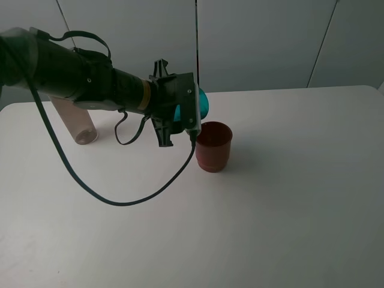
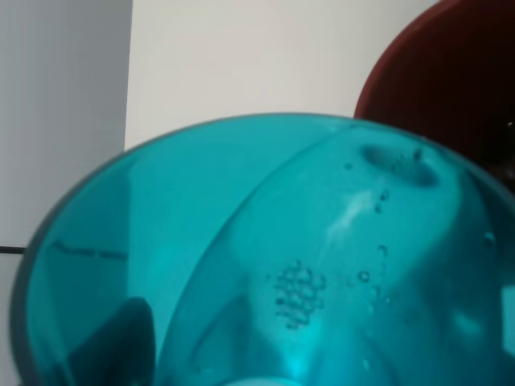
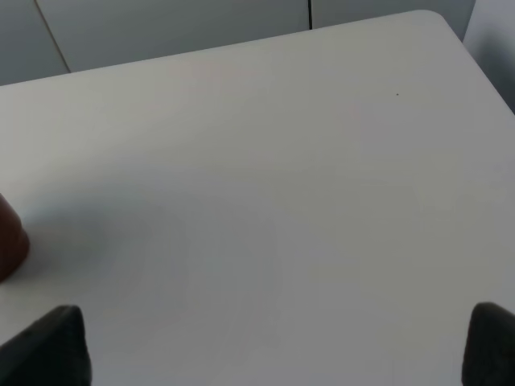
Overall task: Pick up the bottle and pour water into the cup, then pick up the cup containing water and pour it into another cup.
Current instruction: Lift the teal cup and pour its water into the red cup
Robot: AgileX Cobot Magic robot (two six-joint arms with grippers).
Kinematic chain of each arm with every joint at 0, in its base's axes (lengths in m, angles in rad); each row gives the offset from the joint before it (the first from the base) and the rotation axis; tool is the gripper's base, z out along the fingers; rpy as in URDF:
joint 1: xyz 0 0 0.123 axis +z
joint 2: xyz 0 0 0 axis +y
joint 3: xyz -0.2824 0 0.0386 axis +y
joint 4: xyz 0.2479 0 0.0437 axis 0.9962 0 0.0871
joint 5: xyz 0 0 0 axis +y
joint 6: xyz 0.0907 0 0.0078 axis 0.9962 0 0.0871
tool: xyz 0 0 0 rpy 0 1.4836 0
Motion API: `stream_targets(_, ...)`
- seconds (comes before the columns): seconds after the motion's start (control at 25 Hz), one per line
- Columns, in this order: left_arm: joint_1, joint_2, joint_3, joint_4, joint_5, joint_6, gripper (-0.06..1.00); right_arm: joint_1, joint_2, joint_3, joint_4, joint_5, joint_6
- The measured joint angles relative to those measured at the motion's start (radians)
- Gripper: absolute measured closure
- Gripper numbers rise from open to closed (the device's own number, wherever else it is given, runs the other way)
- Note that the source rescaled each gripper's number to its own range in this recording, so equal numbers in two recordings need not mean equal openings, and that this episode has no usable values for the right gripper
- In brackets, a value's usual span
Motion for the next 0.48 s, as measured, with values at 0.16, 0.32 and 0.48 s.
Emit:
stream_targets(0.16, 0.000, 0.000, 0.000, 0.015, 0.011, 0.012, 0.84, 0.000, 0.000, 0.000, 0.000, 0.000, 0.000)
stream_targets(0.32, 0.000, 0.000, 0.000, 0.024, 0.011, 0.079, 0.84, 0.000, 0.000, 0.000, 0.000, 0.000, 0.000)
stream_targets(0.48, 0.000, 0.000, 0.000, 0.031, 0.011, 0.125, 0.84, 0.000, 0.000, 0.000, 0.000, 0.000, 0.000)
